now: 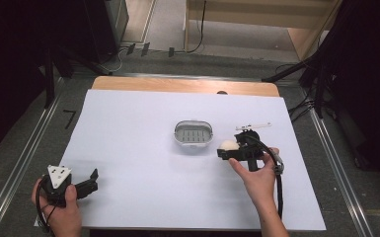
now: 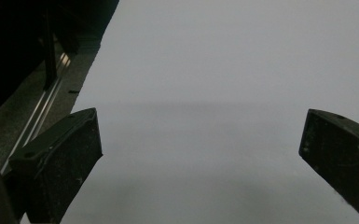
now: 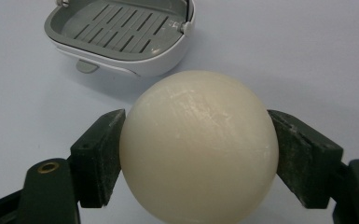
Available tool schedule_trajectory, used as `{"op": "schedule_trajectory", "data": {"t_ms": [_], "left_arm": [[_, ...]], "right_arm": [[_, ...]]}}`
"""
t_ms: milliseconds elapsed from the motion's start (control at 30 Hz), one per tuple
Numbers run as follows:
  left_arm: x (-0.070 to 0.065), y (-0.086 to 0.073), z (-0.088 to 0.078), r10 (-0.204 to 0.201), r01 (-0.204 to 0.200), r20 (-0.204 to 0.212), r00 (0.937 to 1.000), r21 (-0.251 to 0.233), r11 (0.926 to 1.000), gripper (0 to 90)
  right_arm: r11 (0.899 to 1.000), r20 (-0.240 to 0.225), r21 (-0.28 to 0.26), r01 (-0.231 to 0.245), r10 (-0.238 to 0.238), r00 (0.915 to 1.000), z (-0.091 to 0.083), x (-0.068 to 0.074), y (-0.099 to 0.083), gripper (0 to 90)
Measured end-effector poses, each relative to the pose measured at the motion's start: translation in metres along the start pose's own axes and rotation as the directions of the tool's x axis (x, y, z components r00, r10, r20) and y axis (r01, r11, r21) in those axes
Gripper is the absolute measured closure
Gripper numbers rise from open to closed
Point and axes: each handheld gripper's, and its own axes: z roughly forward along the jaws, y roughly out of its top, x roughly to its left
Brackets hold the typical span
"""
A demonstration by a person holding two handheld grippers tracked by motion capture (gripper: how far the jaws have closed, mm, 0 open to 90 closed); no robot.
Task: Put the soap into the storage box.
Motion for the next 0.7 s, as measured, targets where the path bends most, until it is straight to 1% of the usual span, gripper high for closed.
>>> {"op": "schedule_trajectory", "data": {"t_ms": [367, 600, 700], "left_arm": [[0.000, 0.000, 0.000, 0.000, 0.000, 0.001, 1.0000, 0.000, 1.0000, 0.0], [0.000, 0.000, 0.000, -0.001, 0.001, 0.004, 1.0000, 0.000, 1.0000, 0.0], [0.000, 0.000, 0.000, 0.000, 0.000, 0.004, 1.0000, 0.001, 1.0000, 0.0]], "right_arm": [[1.000, -0.004, 0.002, 0.009, -0.009, 0.9999, 0.003, 0.008, 0.011, 24.2], [1.000, -0.007, 0.000, 0.031, -0.031, 0.9995, 0.006, 0.016, 0.019, 24.2], [1.000, -0.005, 0.001, 0.030, -0.030, 0.9995, 0.007, 0.017, 0.021, 24.2]]}}
